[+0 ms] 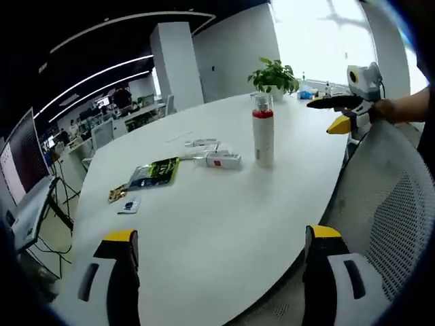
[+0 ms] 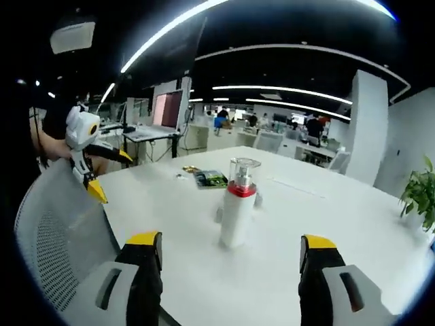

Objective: Arrange the skincare products in the storage area until every visible bottle or jar stands upright without overlapping.

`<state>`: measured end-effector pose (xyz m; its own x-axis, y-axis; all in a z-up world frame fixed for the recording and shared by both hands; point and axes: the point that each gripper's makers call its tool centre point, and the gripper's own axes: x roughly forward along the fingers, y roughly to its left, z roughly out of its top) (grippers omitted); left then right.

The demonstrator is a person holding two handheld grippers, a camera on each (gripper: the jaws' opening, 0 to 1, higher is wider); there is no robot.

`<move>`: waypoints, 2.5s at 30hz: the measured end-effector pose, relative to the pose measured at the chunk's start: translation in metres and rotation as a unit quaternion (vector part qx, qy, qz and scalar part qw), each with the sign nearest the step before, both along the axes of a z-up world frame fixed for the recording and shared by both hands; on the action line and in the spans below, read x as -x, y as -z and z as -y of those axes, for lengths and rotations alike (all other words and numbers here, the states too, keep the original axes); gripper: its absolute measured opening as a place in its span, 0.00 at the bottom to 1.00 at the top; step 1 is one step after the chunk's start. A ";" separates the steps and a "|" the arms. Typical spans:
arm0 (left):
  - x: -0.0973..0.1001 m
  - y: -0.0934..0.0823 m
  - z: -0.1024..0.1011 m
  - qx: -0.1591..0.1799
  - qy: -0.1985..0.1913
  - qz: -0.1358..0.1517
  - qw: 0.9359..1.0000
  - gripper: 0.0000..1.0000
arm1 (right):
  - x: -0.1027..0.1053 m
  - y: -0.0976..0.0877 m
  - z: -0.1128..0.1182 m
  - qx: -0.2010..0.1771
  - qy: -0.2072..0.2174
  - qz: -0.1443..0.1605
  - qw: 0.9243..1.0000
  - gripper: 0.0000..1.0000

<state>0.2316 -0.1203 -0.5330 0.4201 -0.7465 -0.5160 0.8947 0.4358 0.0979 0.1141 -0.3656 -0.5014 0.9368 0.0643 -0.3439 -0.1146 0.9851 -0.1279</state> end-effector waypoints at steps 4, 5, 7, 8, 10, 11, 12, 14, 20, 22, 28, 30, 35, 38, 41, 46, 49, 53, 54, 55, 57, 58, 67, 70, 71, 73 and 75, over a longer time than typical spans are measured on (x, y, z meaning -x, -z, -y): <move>-0.005 -0.006 0.000 0.022 0.002 0.005 1.000 0.94 | 0.002 0.012 0.007 0.016 0.009 -0.013 1.000 0.84; -0.003 -0.003 0.001 0.021 0.004 -0.001 1.000 0.95 | 0.002 0.009 0.005 0.010 0.007 -0.004 1.000 0.85; 0.001 0.004 0.000 0.008 0.002 -0.021 1.000 0.93 | -0.002 -0.001 -0.006 -0.019 -0.013 0.027 0.999 0.88; -0.001 0.004 0.000 0.011 0.001 -0.023 1.000 0.92 | -0.002 0.001 -0.007 -0.023 -0.015 0.023 0.999 0.90; 0.000 0.002 0.000 0.025 -0.006 -0.033 0.999 0.93 | 0.000 0.016 -0.007 -0.035 -0.018 -0.012 0.999 0.96; 0.000 0.003 0.000 0.023 -0.010 -0.035 0.999 0.93 | -0.001 0.016 -0.006 -0.034 -0.015 -0.013 0.999 0.97; 0.000 0.004 -0.001 0.019 -0.013 -0.037 0.999 0.92 | -0.001 0.014 -0.006 -0.035 -0.014 -0.008 0.999 0.99; -0.004 0.009 -0.005 0.012 -0.020 -0.040 0.999 0.92 | -0.001 0.012 -0.004 -0.042 -0.010 -0.001 0.999 0.99; -0.005 0.012 -0.011 -0.014 -0.048 -0.046 0.998 0.95 | 0.002 0.022 -0.012 -0.044 -0.030 -0.031 0.998 0.99; -0.008 0.018 -0.015 -0.040 -0.044 -0.037 0.998 0.96 | 0.003 0.023 -0.014 -0.047 -0.035 -0.034 0.998 0.99; -0.023 0.011 -0.014 -0.129 -0.057 -0.035 0.989 0.97 | 0.004 0.022 -0.015 -0.052 -0.037 -0.032 0.997 0.99; -0.031 0.004 -0.002 -0.115 -0.068 -0.061 0.989 0.98 | 0.004 0.022 -0.015 -0.053 -0.037 -0.031 0.997 0.99; -0.062 -0.017 0.043 -0.065 -0.088 -0.101 0.989 0.98 | 0.005 0.022 -0.016 -0.052 -0.040 -0.034 0.997 0.99; -0.071 -0.021 0.056 -0.061 -0.098 -0.097 0.989 0.97 | 0.005 0.021 -0.018 -0.048 -0.044 -0.033 0.997 0.99; -0.068 -0.025 0.067 -0.064 -0.101 -0.107 0.987 0.96 | 0.005 0.021 -0.018 -0.049 -0.045 -0.034 0.997 0.99; -0.067 -0.034 0.078 -0.073 -0.095 -0.102 0.988 0.92 | 0.007 0.022 -0.018 -0.049 -0.045 -0.039 0.997 0.96; -0.066 -0.037 0.083 -0.080 -0.089 -0.105 0.987 0.91 | 0.008 0.024 -0.018 -0.044 -0.046 -0.045 0.997 0.94; -0.067 -0.042 0.092 -0.094 -0.075 -0.104 0.987 0.89 | 0.010 0.026 -0.019 -0.043 -0.050 -0.054 0.996 0.90; -0.068 -0.043 0.093 -0.094 -0.072 -0.106 0.987 0.88 | 0.010 0.026 -0.018 -0.045 -0.047 -0.054 0.996 0.89; -0.059 -0.045 0.098 -0.100 -0.069 -0.113 0.986 0.86 | 0.010 0.026 -0.016 -0.044 -0.043 -0.054 0.997 0.89; -0.054 -0.045 0.102 -0.110 -0.064 -0.125 0.984 0.86 | 0.013 0.030 -0.012 -0.045 -0.032 -0.068 0.996 0.89; -0.061 -0.042 0.106 -0.113 -0.062 -0.129 0.983 0.87 | 0.013 0.034 -0.010 -0.045 -0.030 -0.075 0.996 0.90; -0.068 -0.043 0.130 -0.123 -0.071 -0.180 0.973 0.83 | 0.011 0.035 -0.008 -0.047 -0.033 -0.068 0.996 0.89; -0.069 -0.042 0.136 -0.125 -0.078 -0.191 0.970 0.77 | 0.012 0.039 -0.009 -0.050 -0.034 -0.075 0.995 0.87; -0.084 -0.036 0.137 -0.125 -0.079 -0.198 0.969 0.76 | 0.012 0.039 -0.008 -0.050 -0.033 -0.075 0.995 0.86; -0.091 -0.032 0.141 -0.126 -0.080 -0.202 0.968 0.75 | 0.011 0.038 -0.007 -0.051 -0.031 -0.071 0.996 0.86; -0.084 -0.032 0.148 -0.131 -0.077 -0.204 0.967 0.75 | 0.011 0.038 -0.007 -0.052 -0.030 -0.070 0.996 0.86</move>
<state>0.3157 -0.2678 -0.5010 0.2376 -0.5115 -0.8257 0.8081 0.5758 -0.1241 0.1030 -0.3586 -0.5395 0.8735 0.1618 -0.4591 -0.1838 0.9830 -0.0033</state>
